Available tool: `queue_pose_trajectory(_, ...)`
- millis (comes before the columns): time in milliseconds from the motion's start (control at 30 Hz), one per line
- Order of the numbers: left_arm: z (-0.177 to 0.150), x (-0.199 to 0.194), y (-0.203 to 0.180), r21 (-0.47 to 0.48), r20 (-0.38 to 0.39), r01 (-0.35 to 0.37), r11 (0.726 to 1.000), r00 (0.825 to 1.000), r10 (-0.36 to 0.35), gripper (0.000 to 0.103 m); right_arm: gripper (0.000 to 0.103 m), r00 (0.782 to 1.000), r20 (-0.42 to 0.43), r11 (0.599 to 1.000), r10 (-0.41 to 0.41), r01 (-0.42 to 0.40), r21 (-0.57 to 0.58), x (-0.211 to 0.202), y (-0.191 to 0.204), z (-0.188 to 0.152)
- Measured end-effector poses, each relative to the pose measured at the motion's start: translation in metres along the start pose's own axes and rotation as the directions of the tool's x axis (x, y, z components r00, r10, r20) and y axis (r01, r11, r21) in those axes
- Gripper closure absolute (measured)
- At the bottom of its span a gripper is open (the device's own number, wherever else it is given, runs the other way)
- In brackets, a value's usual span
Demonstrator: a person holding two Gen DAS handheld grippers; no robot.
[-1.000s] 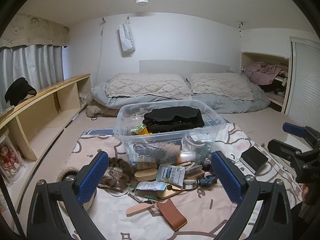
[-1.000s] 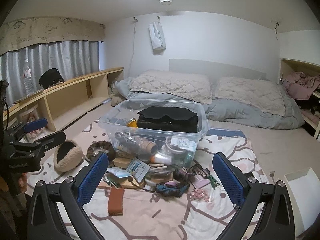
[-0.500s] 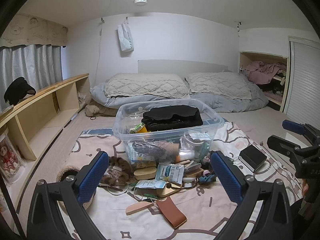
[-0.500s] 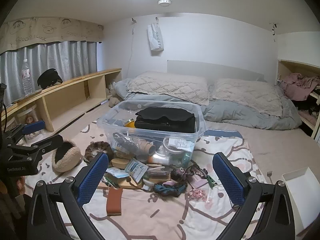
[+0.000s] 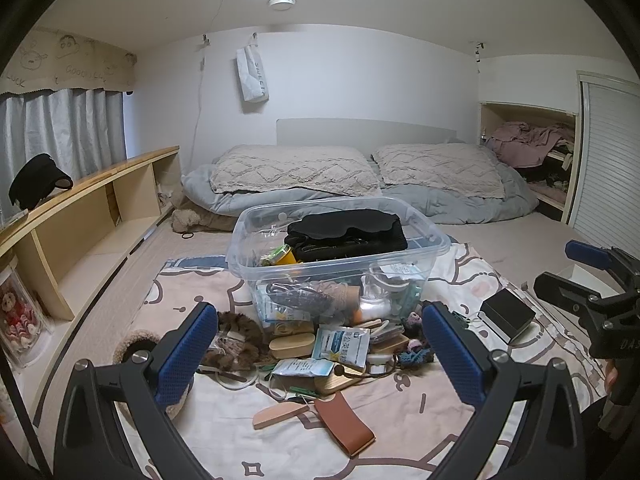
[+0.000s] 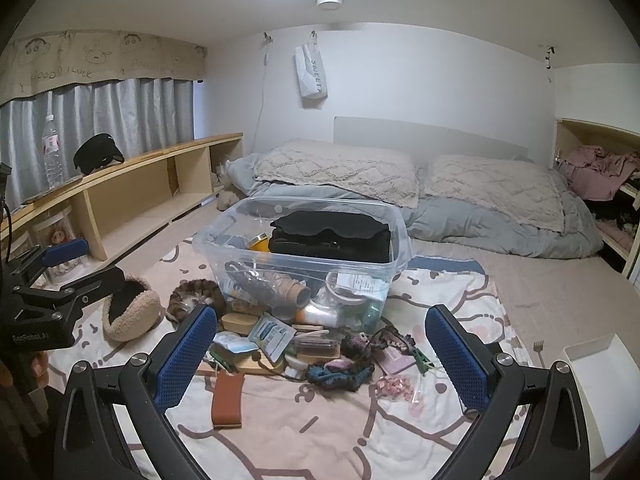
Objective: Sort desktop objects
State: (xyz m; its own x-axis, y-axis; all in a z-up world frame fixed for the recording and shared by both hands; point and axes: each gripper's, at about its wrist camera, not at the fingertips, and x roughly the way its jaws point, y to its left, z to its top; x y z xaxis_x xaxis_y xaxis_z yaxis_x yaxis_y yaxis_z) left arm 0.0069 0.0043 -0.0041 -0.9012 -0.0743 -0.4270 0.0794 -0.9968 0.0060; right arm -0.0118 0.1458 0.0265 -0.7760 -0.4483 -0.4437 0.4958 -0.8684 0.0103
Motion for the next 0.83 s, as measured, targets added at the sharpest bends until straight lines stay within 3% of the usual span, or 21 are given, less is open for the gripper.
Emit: queue_pose_trajectory(833,-0.0041,0.0018,0.0031,0.002,-0.006,-0.005,1.0,1.0,0.005,0.0,0.0,1.0,-0.011,1.0,0.003,-0.003,-0.007,0.0028,0.0008,-0.0009)
